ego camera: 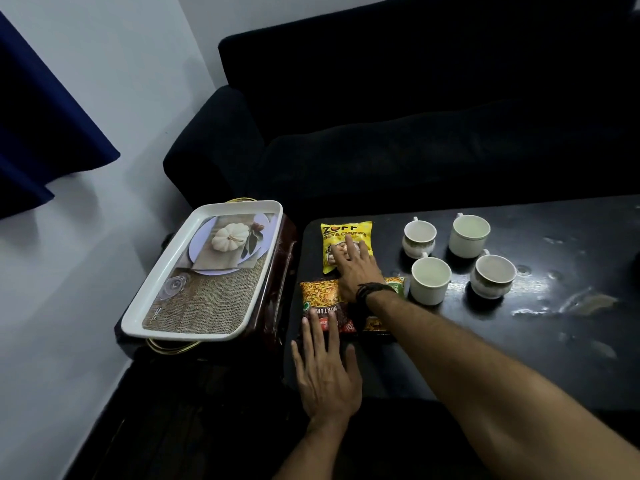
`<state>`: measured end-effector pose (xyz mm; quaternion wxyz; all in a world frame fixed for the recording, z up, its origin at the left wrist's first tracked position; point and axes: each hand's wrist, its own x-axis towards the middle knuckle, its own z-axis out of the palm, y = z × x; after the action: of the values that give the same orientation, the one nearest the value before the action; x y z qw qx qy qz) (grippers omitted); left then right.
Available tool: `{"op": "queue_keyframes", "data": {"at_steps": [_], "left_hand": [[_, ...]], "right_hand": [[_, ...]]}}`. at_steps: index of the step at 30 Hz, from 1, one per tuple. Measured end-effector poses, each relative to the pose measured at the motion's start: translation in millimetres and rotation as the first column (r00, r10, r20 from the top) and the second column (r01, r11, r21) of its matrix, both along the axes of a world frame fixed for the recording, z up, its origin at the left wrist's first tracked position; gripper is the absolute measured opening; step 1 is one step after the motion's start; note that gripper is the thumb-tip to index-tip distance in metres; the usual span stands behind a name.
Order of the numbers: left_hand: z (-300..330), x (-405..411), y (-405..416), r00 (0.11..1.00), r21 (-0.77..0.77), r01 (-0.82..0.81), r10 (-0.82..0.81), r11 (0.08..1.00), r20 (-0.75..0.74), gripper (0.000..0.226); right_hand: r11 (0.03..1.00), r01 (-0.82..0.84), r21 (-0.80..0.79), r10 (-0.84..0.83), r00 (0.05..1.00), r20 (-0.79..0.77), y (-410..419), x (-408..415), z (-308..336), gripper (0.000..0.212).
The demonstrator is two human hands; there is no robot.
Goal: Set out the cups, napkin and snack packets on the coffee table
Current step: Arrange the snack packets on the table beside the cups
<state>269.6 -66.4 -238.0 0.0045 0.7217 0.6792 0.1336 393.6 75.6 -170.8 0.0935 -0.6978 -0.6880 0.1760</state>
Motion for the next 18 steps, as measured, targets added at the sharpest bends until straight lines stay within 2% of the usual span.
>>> {"op": "queue_keyframes", "data": {"at_steps": [3, 5, 7, 11, 18], "left_hand": [[0, 0, 0, 1.0, -0.007, -0.007, 0.007, 1.0, -0.007, 0.067], [2, 0, 1, 1.0, -0.02, -0.005, 0.005, 1.0, -0.005, 0.067], [4, 1, 0, 1.0, -0.02, -0.002, 0.002, 1.0, -0.012, 0.068], [6, 0, -2, 0.999, -0.046, 0.008, -0.01, 0.999, -0.044, 0.067], [12, 1, -2, 0.998, -0.079, 0.013, -0.019, 0.997, -0.068, 0.068]], "right_hand": [[0.978, -0.005, 0.207, -0.009, 0.998, 0.064, -29, -2, -2, 0.061], [0.967, 0.057, 0.247, -0.076, 0.995, 0.069, -57, -3, -11, 0.058], [0.975, 0.075, 0.21, -0.098, 0.99, 0.102, -85, -1, -25, 0.059], [0.988, -0.038, 0.15, 0.003, 0.973, 0.229, -110, 8, -44, 0.06], [0.997, -0.023, 0.078, 0.01, 0.986, 0.166, -112, 5, -21, 0.061]]}}
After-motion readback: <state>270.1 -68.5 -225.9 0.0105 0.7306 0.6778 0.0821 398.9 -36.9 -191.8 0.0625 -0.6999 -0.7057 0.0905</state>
